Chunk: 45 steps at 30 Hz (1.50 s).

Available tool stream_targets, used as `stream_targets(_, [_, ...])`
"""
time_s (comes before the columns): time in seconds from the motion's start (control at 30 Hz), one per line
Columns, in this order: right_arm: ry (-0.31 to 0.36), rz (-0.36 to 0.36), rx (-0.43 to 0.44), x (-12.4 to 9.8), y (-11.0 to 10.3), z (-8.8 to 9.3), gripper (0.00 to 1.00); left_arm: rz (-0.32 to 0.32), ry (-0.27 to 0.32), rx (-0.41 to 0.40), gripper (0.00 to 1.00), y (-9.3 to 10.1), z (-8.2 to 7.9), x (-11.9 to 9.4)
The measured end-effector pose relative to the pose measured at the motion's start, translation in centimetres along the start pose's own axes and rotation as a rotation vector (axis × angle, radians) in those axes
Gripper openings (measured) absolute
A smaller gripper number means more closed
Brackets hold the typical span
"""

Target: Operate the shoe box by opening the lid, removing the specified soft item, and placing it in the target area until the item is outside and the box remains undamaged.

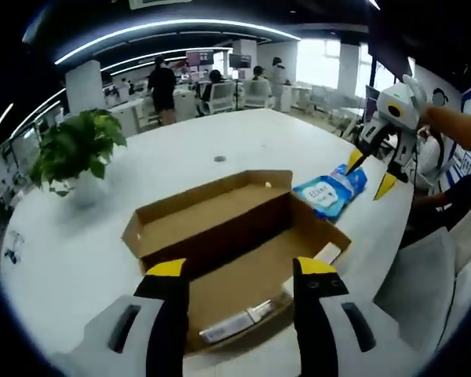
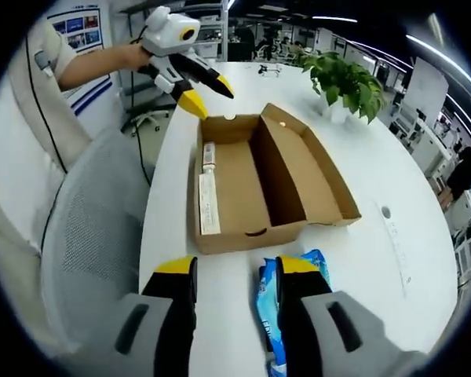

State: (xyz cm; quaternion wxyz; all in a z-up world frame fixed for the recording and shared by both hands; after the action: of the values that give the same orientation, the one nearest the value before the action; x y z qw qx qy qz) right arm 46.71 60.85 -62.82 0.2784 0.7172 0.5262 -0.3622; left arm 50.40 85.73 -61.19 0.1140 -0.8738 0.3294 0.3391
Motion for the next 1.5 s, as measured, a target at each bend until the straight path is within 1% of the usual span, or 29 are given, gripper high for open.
stream_targets(0.1, [-0.01, -0.019, -0.013, 0.8, -0.1, -0.4, 0.37, -0.045, -0.004, -0.022, 0.51, -1.3, 1.0, -0.5])
stream_targets(0.17, [-0.016, -0.026, -0.023, 1.3, -0.2, -0.6, 0.37, -0.058, -0.011, -0.042, 0.51, -1.9, 1.6, -0.7])
stream_targets(0.57, [-0.032, -0.065, -0.06, 4.1, -0.1, -2.0, 0.36, -0.116, -0.05, -0.109, 0.49, -4.2, 4.8, -1.2])
stream_targets(0.63, [-0.035, -0.071, -0.063, 4.5, -0.1, -2.3, 0.36, -0.121, -0.062, -0.13, 0.44, -4.6, 5.5, -1.2])
stream_targets(0.77, [-0.041, -0.079, -0.07, 5.3, 0.0, -2.6, 0.36, -0.141, -0.081, -0.168, 0.42, -5.3, 6.8, -1.2])
stream_targets(0.87, [-0.045, -0.088, -0.074, 6.0, 0.0, -2.8, 0.36, -0.15, -0.096, -0.196, 0.33, -5.7, 7.8, -1.2])
stream_targets(0.9, [-0.047, -0.091, -0.076, 6.2, -0.1, -2.8, 0.36, -0.154, -0.099, -0.217, 0.31, -5.9, 8.1, -1.1])
stream_targets(1.03, [-0.065, -0.109, -0.09, 7.1, -0.2, -2.7, 0.36, -0.158, -0.106, -0.248, 0.28, -6.1, 8.8, -1.0])
stream_targets(1.17, [-0.087, -0.128, -0.107, 8.0, -0.3, -2.6, 0.36, -0.157, -0.122, -0.272, 0.23, -6.3, 9.4, -0.6])
stream_targets(1.27, [-0.096, -0.144, -0.116, 8.7, -0.4, -2.6, 0.36, -0.147, -0.123, -0.302, 0.17, -6.3, 9.6, -0.4])
stream_targets(1.37, [-0.107, -0.166, -0.124, 9.3, -0.5, -2.6, 0.36, -0.145, -0.134, -0.31, 0.11, -6.3, 9.9, -0.1])
stream_targets(1.5, [-0.126, -0.187, -0.138, 10.2, -0.6, -2.4, 0.36, -0.146, -0.143, -0.319, 0.09, -6.4, 10.2, 0.1])
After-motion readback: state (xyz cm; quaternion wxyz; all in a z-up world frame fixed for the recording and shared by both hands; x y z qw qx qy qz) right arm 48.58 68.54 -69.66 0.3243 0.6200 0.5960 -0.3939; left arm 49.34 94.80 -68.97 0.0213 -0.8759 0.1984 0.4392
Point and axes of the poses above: the point that each gripper's makers call its tool centre point, and the gripper's own axes: x roughly forward along the fingers, y roughly to its right, z roughly out of its underside, the point moved 3 cm from there along -x, roughly backward along the fingers, and after that the axes turned 3 degrees about -y, right-handed, at the moved point
